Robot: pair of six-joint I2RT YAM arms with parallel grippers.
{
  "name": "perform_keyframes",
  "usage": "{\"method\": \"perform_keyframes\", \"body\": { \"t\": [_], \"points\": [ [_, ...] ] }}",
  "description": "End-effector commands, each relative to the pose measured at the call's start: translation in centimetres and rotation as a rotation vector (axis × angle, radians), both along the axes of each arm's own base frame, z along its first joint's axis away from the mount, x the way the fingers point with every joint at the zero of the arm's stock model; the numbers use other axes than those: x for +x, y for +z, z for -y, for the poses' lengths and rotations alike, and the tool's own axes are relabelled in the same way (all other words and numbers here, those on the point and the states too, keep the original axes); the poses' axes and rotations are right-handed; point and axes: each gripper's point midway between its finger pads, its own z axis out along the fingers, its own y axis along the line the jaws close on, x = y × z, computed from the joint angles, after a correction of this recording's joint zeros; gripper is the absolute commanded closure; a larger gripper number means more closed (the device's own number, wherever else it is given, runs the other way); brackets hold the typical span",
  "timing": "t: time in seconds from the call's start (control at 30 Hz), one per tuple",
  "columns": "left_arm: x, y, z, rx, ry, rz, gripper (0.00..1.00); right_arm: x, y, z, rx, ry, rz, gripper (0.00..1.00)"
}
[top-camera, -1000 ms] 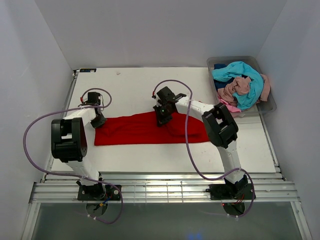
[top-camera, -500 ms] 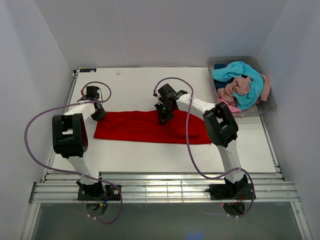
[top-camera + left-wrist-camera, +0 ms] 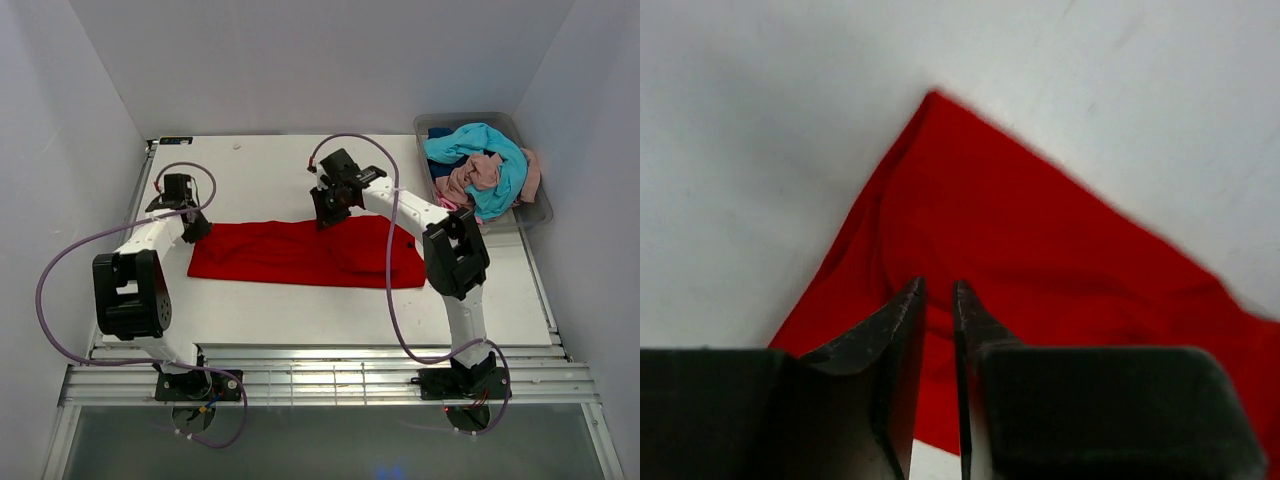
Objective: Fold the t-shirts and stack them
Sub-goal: Fold the other side of the tshirt into a rectangle
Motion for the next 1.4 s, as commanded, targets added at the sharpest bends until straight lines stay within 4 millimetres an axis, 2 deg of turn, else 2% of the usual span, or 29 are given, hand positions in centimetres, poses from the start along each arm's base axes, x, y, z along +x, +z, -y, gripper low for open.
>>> {"method": "perform_keyframes", "body": {
  "t": [0.0,0.17,0.43,0.6,0.7,0.77,0.83,0.93,1.1,1.37],
  "points": [
    [-3.4,-3.2,1.4,-0.060,-0.009,-0.121,0.73,-1.3,3.3,1.0,0.029,0.002,0.036,0.82],
    [-4.4,-4.7,2.0,-0.078,-0.020,-0.163,0.74,-2.5,4.3,2.0,0.038,-0.018,0.056,0.82],
    [-4.3,-4.9,2.5,-0.083,-0.027,-0.164,0.73,-3.7,5.0,3.2,0.042,-0.033,0.057,0.82],
    [-5.1,-5.1,2.0,-0.045,-0.026,-0.187,0.74,-4.3,5.4,3.6,0.044,-0.041,0.061,0.82],
    [-6.1,-5.3,1.4,-0.011,-0.022,-0.205,0.80,-4.5,5.4,3.9,0.040,-0.049,0.065,0.82],
    [-6.8,-5.4,1.0,0.012,-0.012,-0.218,0.87,-4.6,5.3,4.1,0.038,-0.054,0.065,0.83],
    [-7.4,-5.6,0.9,0.019,-0.006,-0.226,0.99,-4.6,5.3,4.2,0.038,-0.059,0.065,0.83],
    [-8.1,-5.8,0.6,0.036,0.005,-0.235,1.00,-4.8,5.5,4.3,0.042,-0.061,0.065,0.83],
    [-8.6,-3.7,-0.7,0.099,0.045,-0.203,1.00,-5.1,5.8,4.5,0.049,-0.064,0.072,0.83],
    [-8.8,-1.0,-1.5,0.138,0.073,-0.143,0.96,-5.9,4.3,4.8,0.039,-0.066,0.032,0.83]
  ]
}}
